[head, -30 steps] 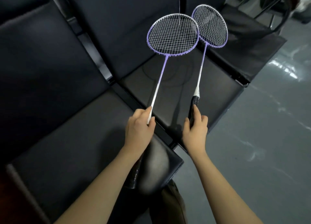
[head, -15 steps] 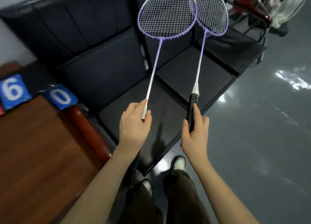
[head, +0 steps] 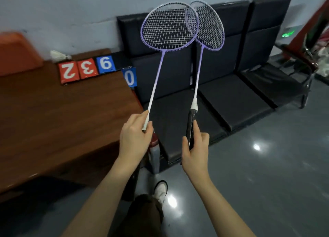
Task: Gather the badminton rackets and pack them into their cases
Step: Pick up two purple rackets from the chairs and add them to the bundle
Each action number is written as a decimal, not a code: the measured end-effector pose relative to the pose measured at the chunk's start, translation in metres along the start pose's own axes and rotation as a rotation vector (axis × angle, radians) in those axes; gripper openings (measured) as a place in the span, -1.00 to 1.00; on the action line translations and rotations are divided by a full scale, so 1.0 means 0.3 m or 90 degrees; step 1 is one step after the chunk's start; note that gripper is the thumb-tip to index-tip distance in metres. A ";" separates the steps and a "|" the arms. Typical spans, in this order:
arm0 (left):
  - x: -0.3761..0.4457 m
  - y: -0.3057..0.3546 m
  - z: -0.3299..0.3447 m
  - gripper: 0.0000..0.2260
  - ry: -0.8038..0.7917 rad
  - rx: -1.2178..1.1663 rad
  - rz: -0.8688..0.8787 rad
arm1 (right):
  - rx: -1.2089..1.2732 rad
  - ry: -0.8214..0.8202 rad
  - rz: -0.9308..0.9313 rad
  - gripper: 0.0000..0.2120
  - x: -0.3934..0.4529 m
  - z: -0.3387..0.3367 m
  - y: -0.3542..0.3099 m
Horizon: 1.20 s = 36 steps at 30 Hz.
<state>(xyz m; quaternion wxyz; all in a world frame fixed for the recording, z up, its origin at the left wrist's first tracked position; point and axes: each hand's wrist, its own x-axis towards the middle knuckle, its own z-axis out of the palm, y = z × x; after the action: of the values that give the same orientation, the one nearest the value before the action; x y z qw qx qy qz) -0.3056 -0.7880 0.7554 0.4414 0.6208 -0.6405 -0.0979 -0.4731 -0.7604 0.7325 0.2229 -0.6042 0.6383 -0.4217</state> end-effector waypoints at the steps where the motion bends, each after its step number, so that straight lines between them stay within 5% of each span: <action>1: -0.037 -0.009 -0.047 -0.69 0.015 0.007 -0.010 | 0.002 -0.010 -0.011 -0.41 -0.036 0.011 -0.018; 20: -0.532 -0.388 -1.027 -0.71 0.291 0.191 -0.211 | 0.104 -0.287 -0.262 -0.43 -0.594 0.541 -0.633; 29: -0.567 -0.803 -1.499 -0.68 0.307 0.226 -0.251 | 0.152 -0.317 -0.260 -0.46 -0.796 1.034 -1.026; 36: -0.559 -1.030 -1.633 -0.71 0.308 0.190 -0.337 | 0.115 -0.339 -0.235 -0.44 -0.817 1.237 -1.133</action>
<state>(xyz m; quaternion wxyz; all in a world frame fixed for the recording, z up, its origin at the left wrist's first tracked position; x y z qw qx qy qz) 0.2231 -0.4979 0.7627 0.4439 0.8271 -0.3430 0.0351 0.0618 -0.5960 0.7497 0.3544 -0.7763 0.3976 -0.3373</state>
